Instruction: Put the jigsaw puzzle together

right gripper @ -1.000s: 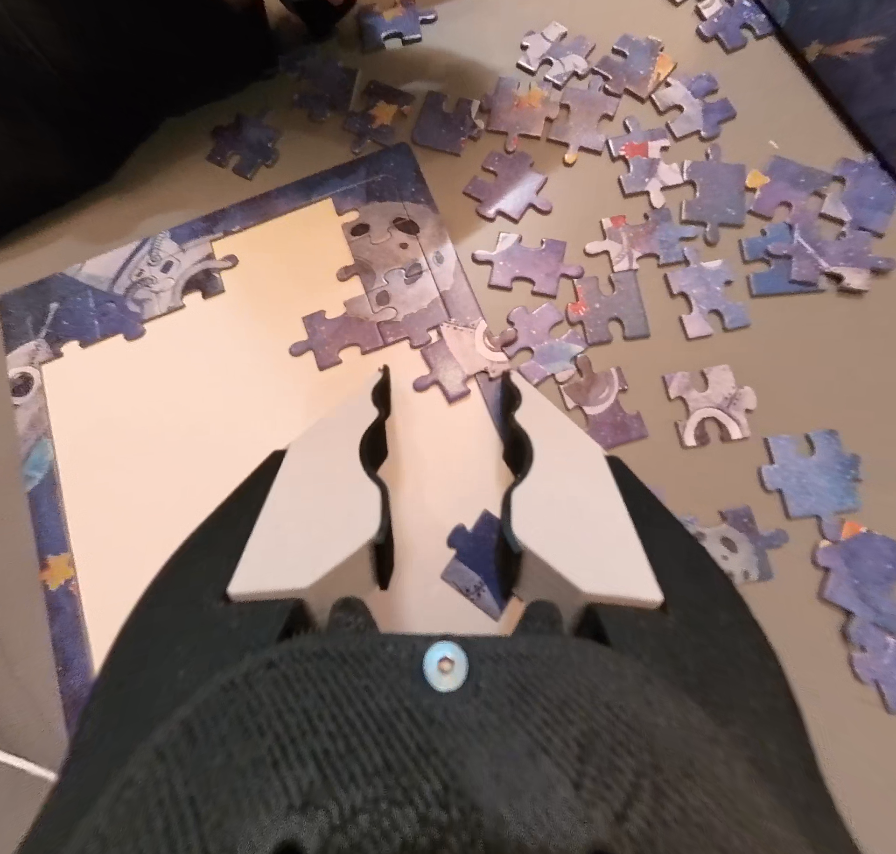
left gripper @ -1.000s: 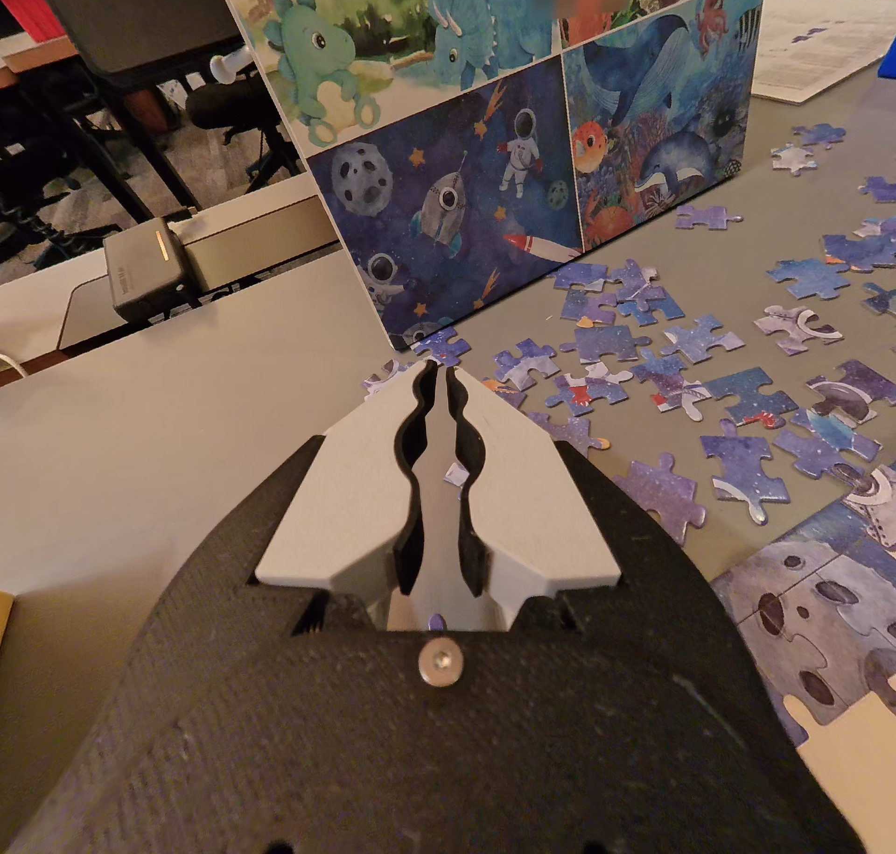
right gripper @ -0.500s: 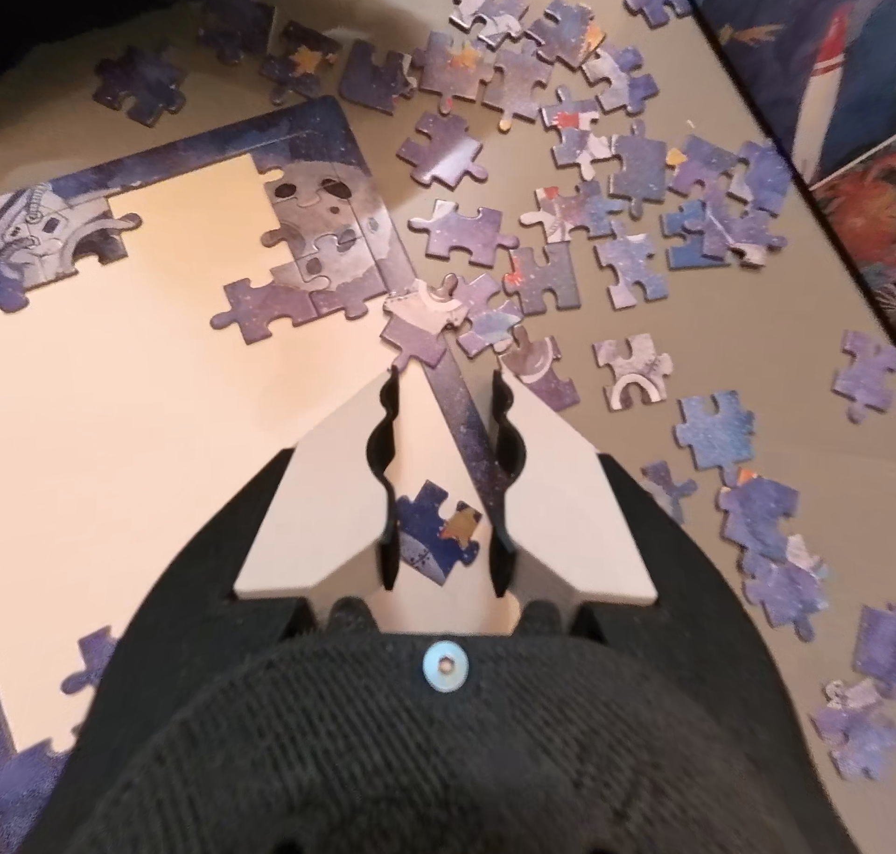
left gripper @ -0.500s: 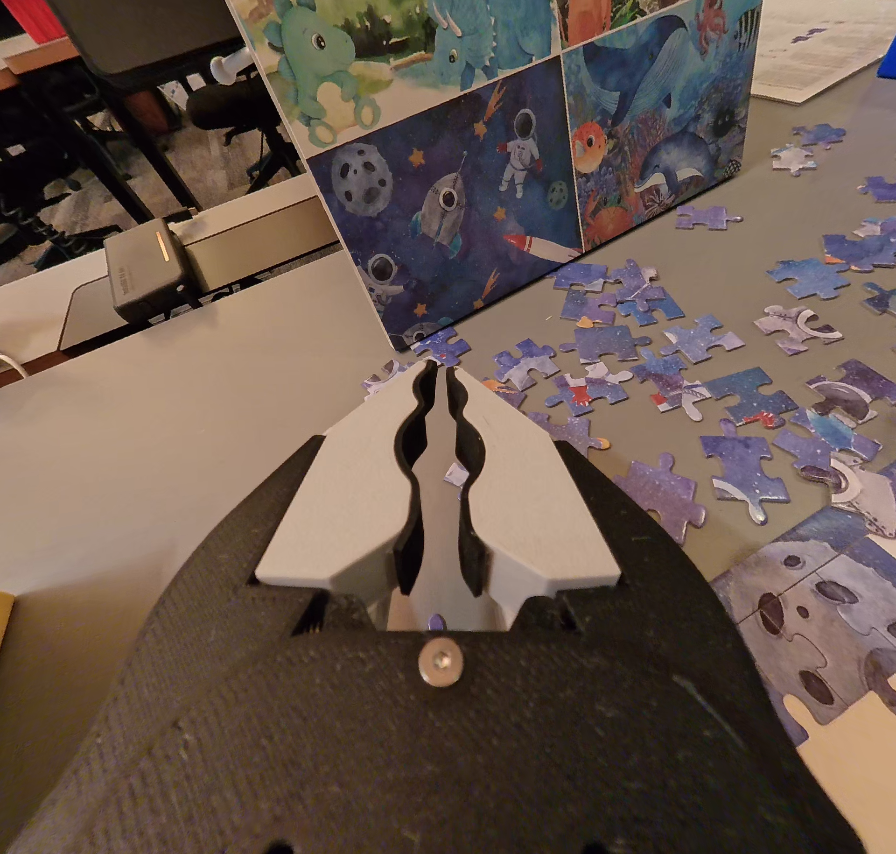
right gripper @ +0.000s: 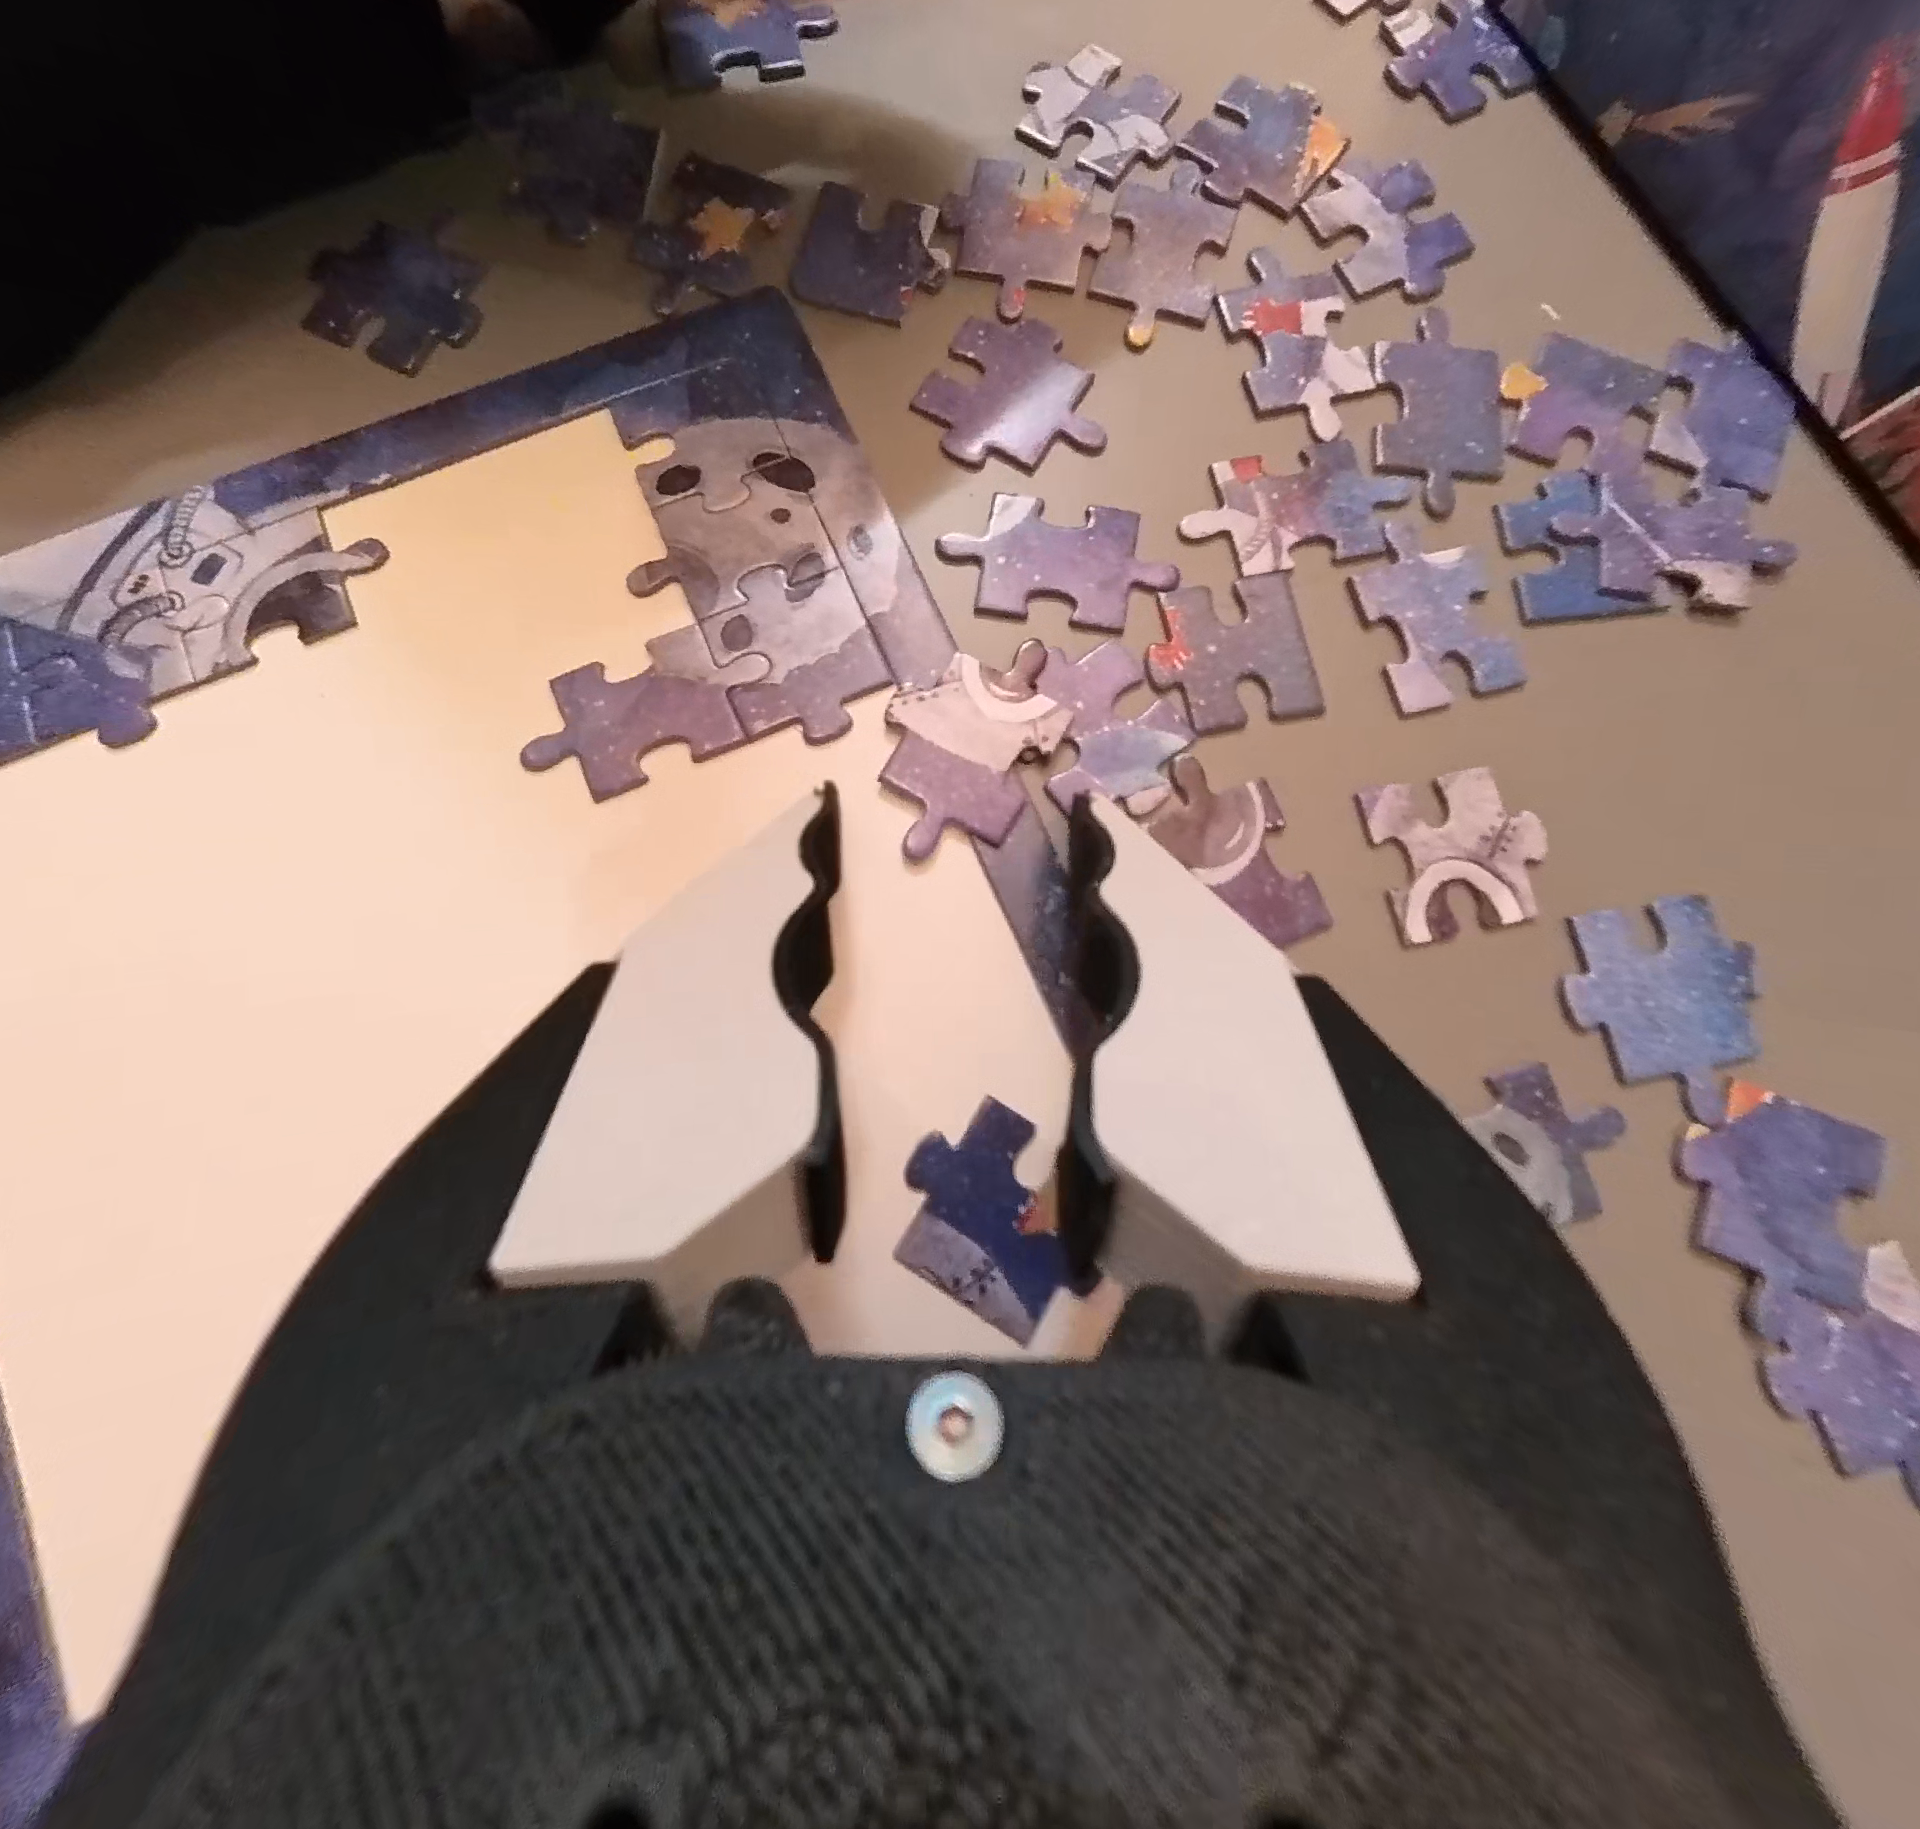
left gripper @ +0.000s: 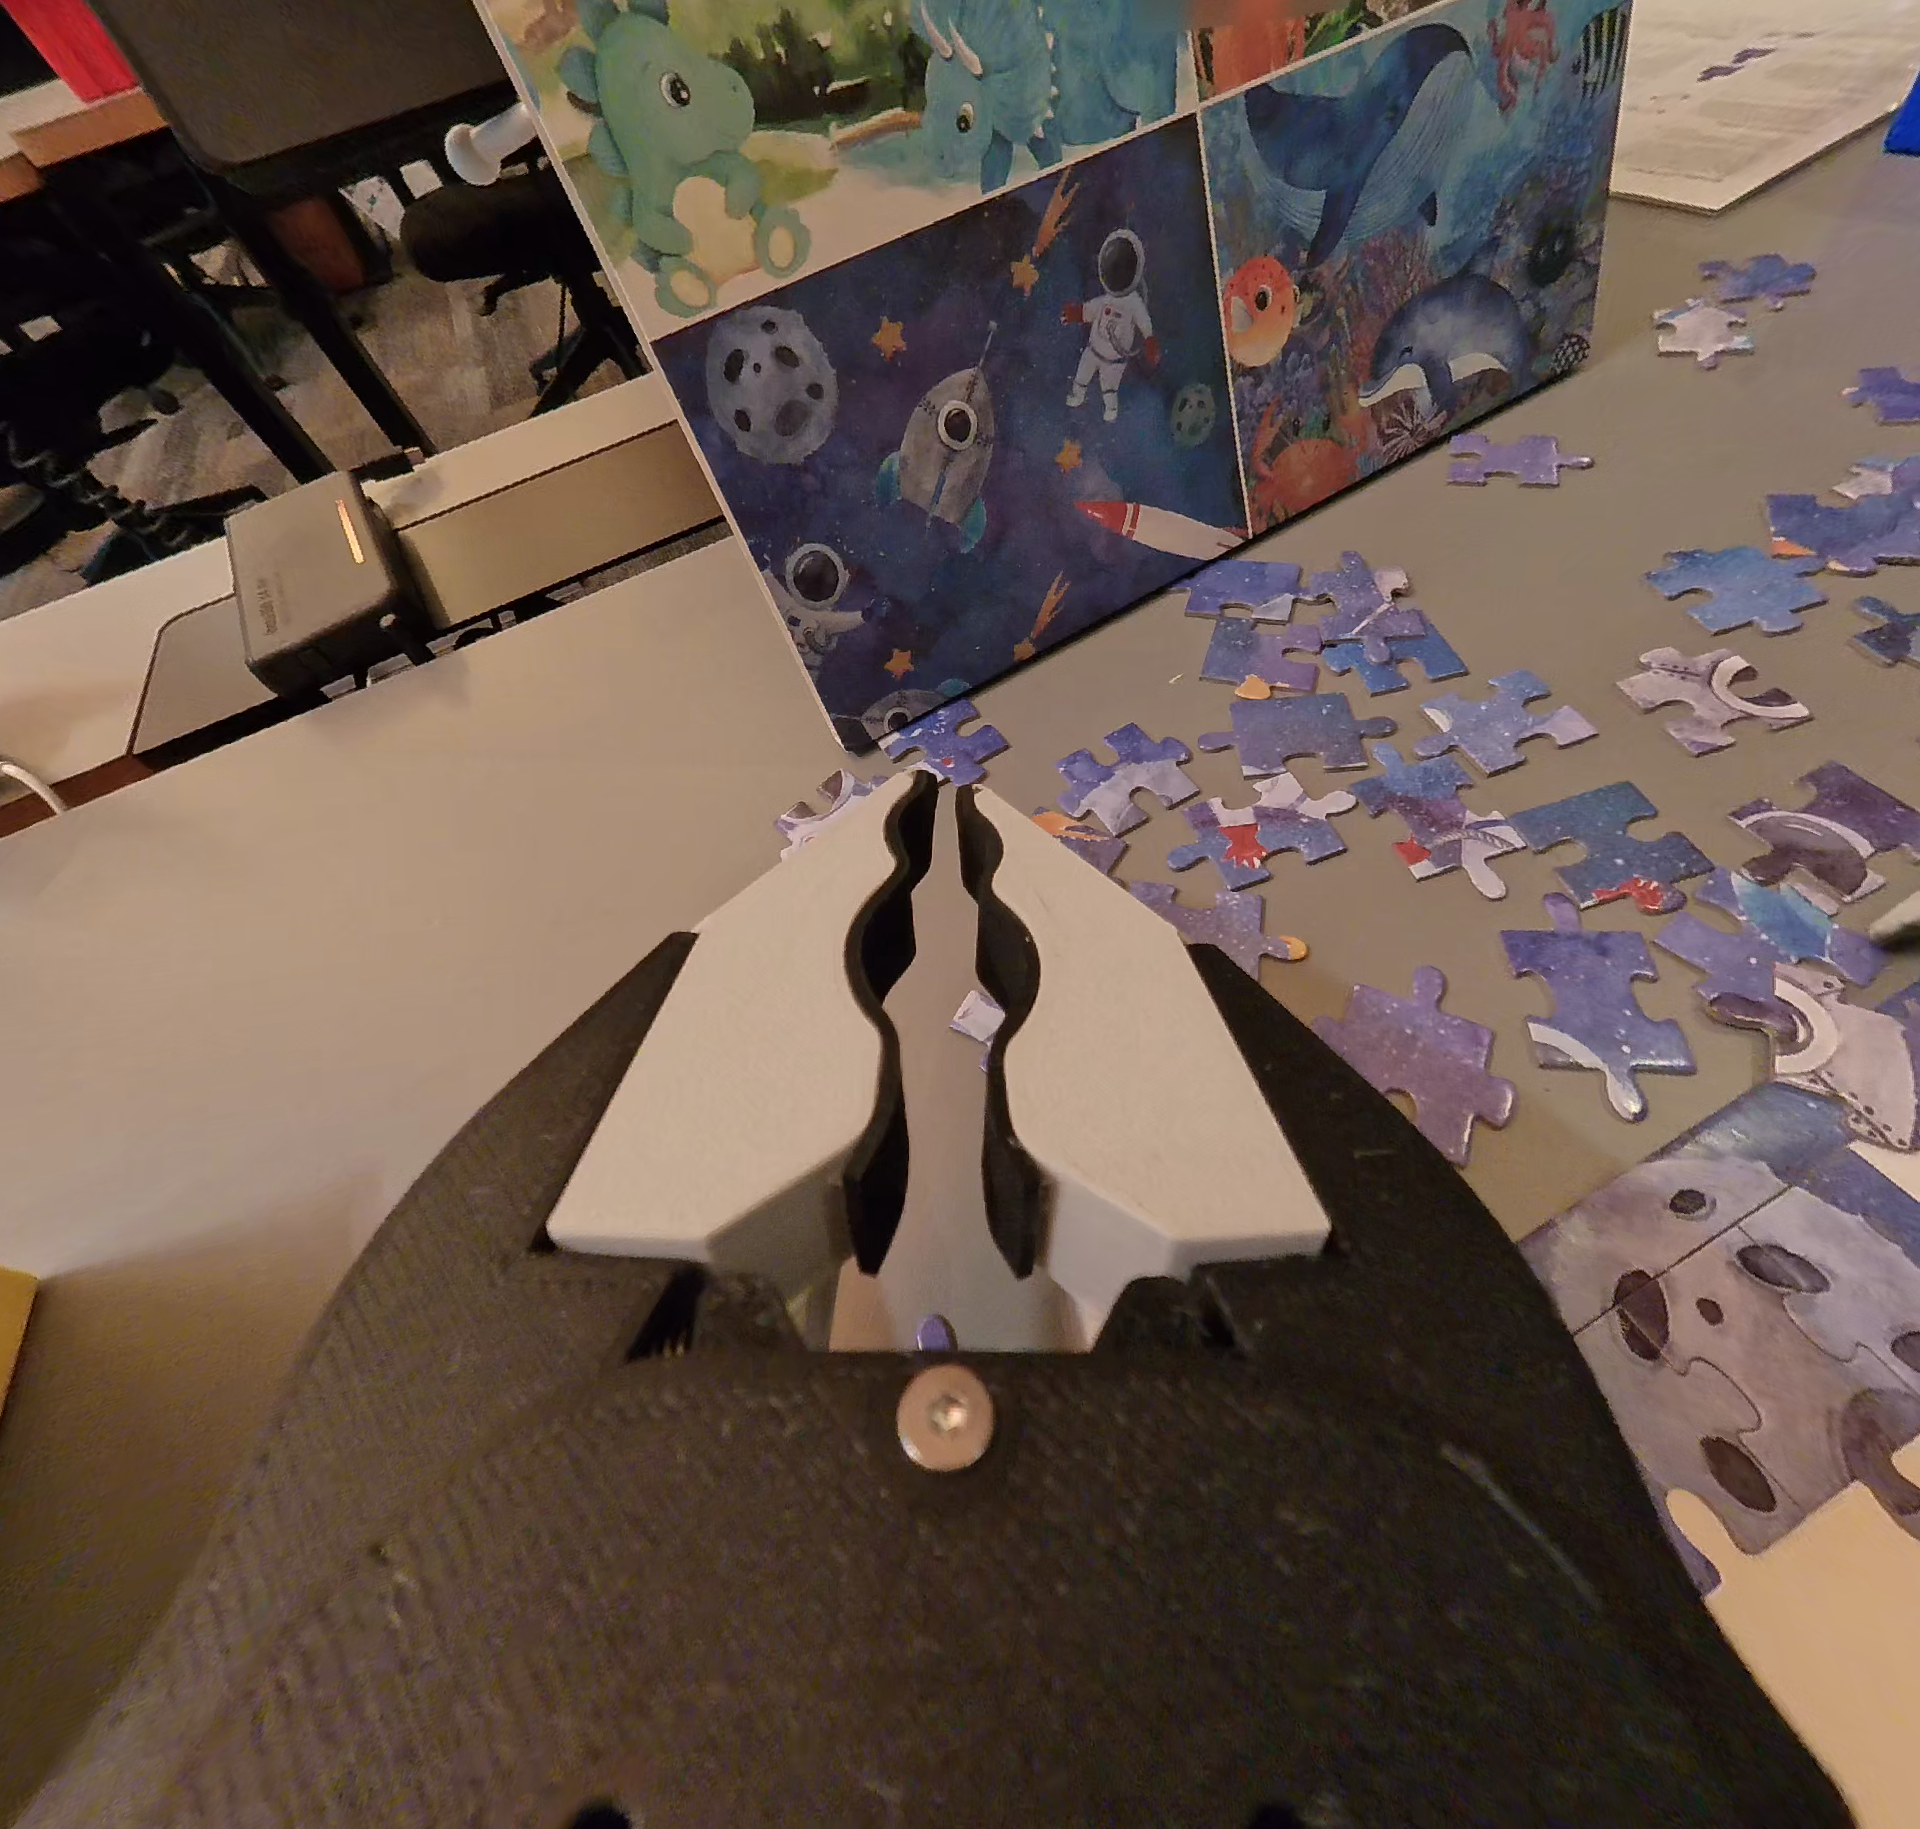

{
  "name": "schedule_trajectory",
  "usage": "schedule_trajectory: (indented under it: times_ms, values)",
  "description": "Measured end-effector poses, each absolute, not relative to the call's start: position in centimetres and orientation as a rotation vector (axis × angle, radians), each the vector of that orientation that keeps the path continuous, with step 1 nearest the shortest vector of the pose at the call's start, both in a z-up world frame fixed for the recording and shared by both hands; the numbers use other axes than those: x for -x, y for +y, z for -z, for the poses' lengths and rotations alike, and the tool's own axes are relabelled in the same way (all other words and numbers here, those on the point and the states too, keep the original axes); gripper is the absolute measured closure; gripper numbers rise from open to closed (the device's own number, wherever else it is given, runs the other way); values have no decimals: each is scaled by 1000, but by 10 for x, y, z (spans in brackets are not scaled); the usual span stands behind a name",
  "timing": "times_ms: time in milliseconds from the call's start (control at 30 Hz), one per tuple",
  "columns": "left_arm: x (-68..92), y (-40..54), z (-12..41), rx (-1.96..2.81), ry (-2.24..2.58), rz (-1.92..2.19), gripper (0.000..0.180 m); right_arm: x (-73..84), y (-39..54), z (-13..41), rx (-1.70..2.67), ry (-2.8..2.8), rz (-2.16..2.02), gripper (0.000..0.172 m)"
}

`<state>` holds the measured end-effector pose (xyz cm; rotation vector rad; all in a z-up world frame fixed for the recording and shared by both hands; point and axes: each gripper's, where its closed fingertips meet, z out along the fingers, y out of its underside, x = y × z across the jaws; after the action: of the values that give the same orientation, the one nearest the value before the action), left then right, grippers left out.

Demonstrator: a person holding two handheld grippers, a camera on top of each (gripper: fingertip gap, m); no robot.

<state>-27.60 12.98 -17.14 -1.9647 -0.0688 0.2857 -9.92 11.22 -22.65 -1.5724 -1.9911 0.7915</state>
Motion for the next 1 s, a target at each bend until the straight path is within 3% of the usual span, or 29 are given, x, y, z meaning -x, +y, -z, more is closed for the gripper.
schedule_trajectory:
  times_ms: [167, 433, 633, 1000]
  values:
    - [276, 130, 171, 1964, -70, -285, 178, 96, 123, 226, 1587, -1984, -760, 138]
    - [276, 130, 172, 1966, -65, -289, 178, 103, 108, 225, 1590, -1966, -847, 133]
    - [276, 130, 172, 1966, -65, -290, 178, 104, 110, 227, 1590, -1959, -846, 146]
    - [276, 130, 172, 1968, -60, -296, 178, 106, 77, 205, 1378, -2040, -1023, 145]
